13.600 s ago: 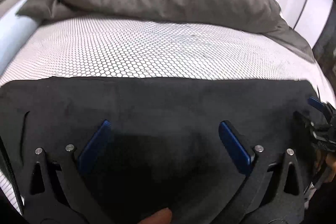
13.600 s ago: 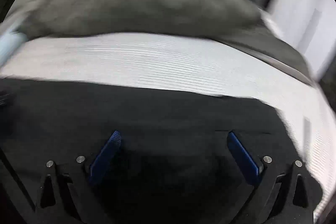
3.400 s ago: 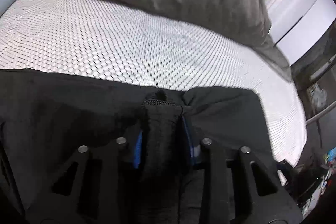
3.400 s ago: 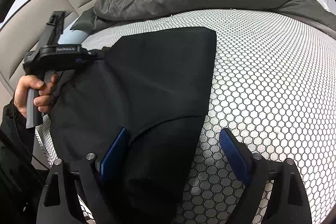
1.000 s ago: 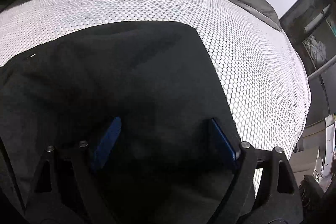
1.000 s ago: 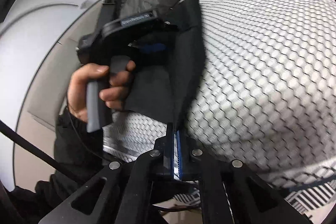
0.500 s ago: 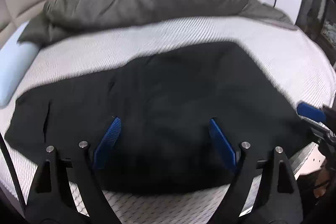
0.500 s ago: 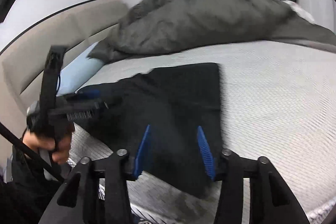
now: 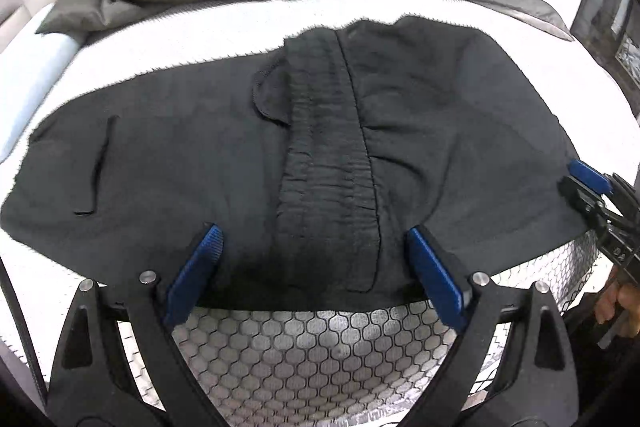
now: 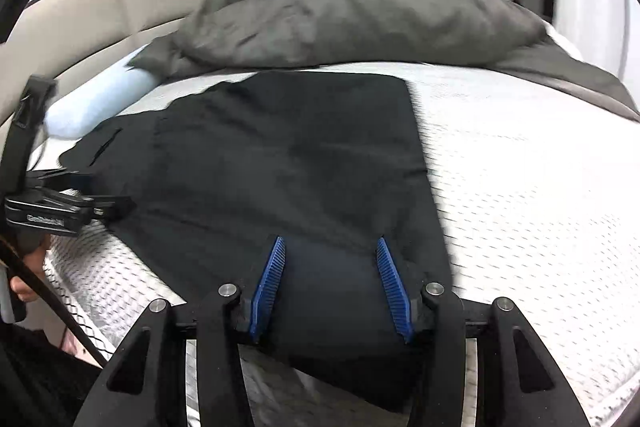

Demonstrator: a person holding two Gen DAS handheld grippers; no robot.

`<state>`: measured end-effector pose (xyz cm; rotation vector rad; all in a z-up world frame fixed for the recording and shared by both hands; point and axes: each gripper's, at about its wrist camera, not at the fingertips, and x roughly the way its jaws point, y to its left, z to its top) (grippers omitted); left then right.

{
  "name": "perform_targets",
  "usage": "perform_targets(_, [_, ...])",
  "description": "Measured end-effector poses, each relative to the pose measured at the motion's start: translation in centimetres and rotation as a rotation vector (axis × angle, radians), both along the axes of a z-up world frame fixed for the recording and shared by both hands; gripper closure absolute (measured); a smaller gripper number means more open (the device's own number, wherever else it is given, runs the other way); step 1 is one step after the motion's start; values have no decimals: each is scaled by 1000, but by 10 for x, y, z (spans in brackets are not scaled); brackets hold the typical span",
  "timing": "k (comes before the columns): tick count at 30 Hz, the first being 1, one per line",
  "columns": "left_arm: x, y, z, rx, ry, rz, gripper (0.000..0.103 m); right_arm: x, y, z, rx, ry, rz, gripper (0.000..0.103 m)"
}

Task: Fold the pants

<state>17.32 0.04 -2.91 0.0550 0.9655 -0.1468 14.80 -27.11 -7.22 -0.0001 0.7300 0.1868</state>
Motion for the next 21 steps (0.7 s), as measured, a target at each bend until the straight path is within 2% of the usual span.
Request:
perform_targets(3, [-19,-4,25,-21,-88,-4,10,-13,-4,24,16,-18,50,53])
perform_targets(5, [-21,-5,37,-56,-135,-12,10,-7,9,41,-33,-58,98,47])
perform_targets(7, [-10,-9,39,-74,-127,-13,10,4,21,54,-59,-69,161,33])
perform_targets(9, [14,-16,35,-71,-94,-7,10,23,35,58,-73,-54,227,33])
perform_targets(11, [35,-29,27,-28,-51,-8,11,49,56,54,-103,-14,275,34])
perform_targets(12, [45,-36,18,3,-18,-12,12,59,64,48,-112,17,302,42])
perform_targets(13, [53,-40,10,22,10,-19,12,67,72,40,-117,51,329,61])
perform_targets(15, [59,-43,-4,32,47,-25,12,83,83,21,-145,120,355,75])
perform_targets(18, [61,-36,-12,4,60,-46,10,89,78,-4,-236,158,352,76])
perform_targets(21, [58,-29,-14,-19,57,-51,9,89,44,0,-235,156,283,76])
